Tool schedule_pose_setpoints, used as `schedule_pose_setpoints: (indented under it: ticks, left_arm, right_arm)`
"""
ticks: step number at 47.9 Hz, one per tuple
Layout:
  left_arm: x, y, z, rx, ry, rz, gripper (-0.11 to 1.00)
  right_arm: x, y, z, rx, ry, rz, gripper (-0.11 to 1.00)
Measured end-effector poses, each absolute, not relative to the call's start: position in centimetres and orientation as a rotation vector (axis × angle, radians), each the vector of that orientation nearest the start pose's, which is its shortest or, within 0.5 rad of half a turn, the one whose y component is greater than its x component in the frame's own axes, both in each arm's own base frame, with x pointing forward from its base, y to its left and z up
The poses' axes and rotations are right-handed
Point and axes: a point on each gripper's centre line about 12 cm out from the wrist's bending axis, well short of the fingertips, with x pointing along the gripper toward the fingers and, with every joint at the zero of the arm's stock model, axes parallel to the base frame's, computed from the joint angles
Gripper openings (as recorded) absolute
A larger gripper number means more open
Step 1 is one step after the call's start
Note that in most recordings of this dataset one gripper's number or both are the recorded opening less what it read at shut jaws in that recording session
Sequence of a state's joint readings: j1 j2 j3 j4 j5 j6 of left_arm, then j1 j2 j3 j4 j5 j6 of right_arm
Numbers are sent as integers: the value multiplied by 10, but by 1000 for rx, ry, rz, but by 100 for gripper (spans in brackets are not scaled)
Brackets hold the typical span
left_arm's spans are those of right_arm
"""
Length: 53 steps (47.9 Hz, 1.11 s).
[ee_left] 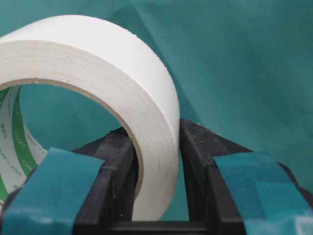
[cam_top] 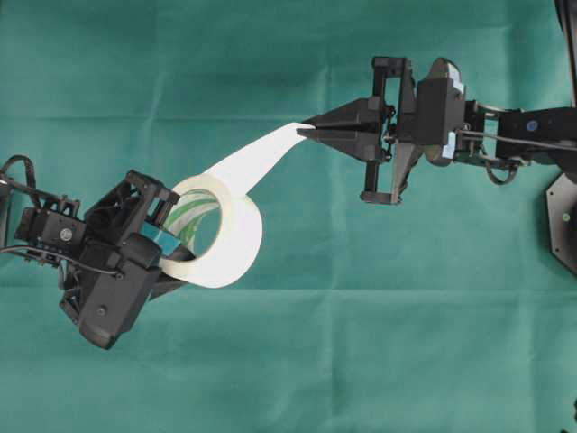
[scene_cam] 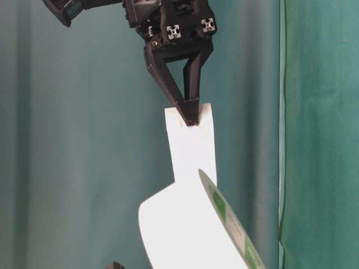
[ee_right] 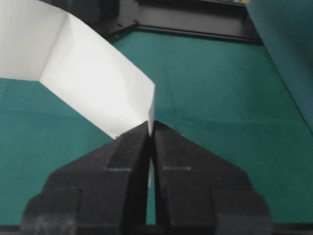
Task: Peel off the duct tape with your right arm.
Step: 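Hold the peeled tape strip taut between both grippers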
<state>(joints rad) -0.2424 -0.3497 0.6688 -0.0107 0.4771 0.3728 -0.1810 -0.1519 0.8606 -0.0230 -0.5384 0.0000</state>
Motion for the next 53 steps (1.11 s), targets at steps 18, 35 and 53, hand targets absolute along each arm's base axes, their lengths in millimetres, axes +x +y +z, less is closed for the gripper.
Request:
schedule_pose_setpoints:
  ticks: [18, 35, 53]
  left_arm:
    - [310, -71, 246, 427, 761, -361, 22]
    - [309, -62, 240, 414, 782, -336, 22]
    - [309, -62, 240, 412, 782, -334, 22]
  right_arm:
    - [352, -64, 219, -5, 167, -168, -10]
    - [352, -61, 217, -3, 171, -162, -10]
    - [353, -58, 217, -4, 178, -151, -10]
